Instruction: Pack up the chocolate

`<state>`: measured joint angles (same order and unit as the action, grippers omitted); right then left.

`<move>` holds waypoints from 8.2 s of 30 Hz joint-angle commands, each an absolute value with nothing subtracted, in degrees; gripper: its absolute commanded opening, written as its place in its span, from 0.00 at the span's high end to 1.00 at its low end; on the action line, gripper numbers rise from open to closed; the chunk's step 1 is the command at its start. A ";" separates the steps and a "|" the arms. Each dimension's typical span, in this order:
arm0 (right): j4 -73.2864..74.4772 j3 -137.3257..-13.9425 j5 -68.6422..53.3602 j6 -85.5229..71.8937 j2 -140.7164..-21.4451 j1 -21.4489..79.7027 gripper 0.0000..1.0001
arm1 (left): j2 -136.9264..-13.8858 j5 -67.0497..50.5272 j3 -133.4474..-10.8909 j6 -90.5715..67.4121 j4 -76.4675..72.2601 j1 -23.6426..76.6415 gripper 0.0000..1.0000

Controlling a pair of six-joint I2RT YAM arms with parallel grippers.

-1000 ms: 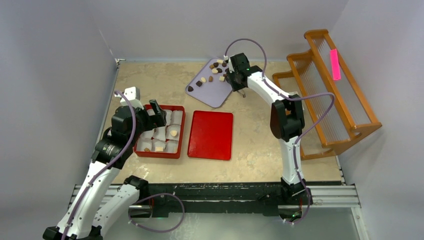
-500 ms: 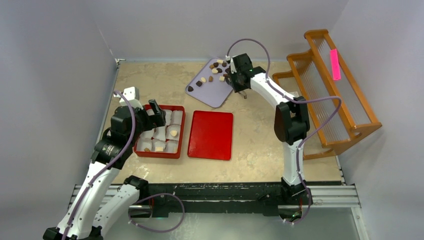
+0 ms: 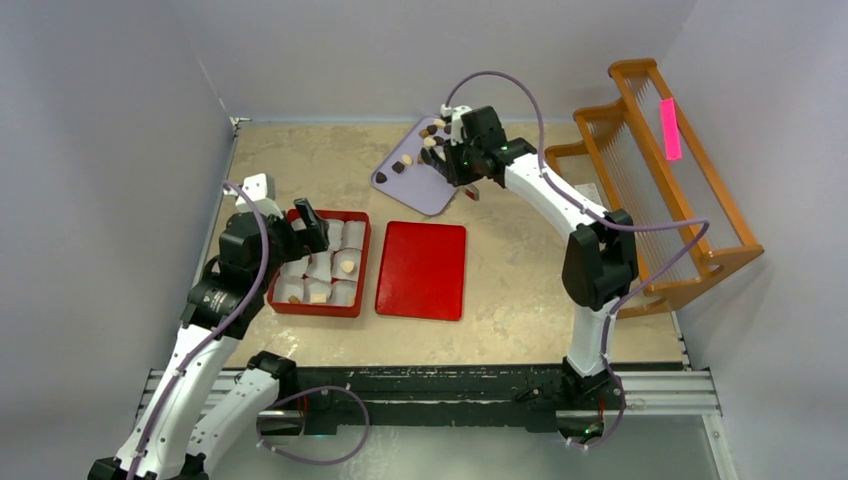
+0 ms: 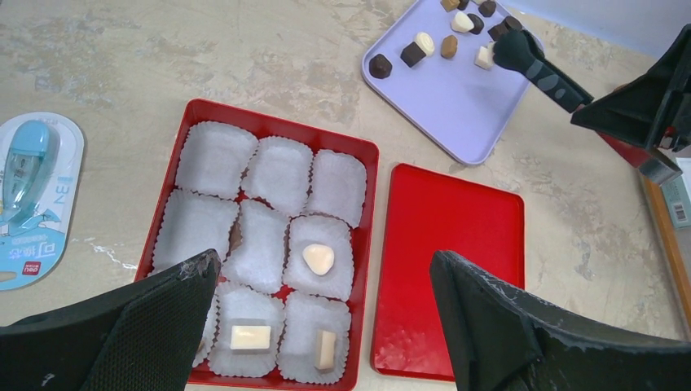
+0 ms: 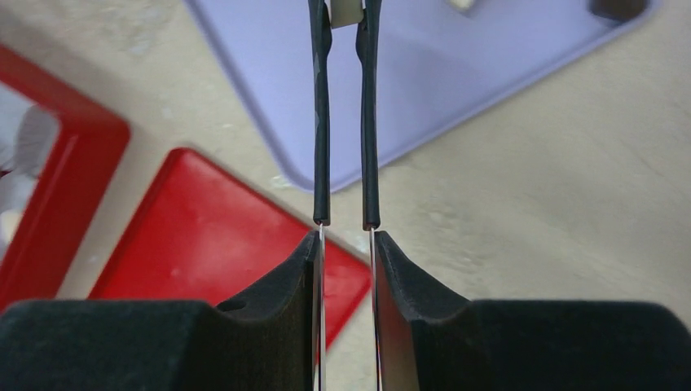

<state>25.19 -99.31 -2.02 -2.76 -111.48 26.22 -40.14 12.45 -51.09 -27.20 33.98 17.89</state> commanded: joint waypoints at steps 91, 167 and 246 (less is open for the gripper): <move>29.91 -112.35 7.42 -1.25 -116.59 43.31 0.67 | -31.89 17.89 -50.80 -27.52 32.09 15.29 0.01; 18.86 -103.29 -10.25 -4.49 -113.29 36.20 0.75 | -31.47 18.45 -50.69 -27.51 32.17 15.29 0.01; 18.95 -108.63 -11.28 -9.85 -118.99 55.63 0.65 | -30.78 18.40 -50.63 -27.58 32.17 15.12 0.01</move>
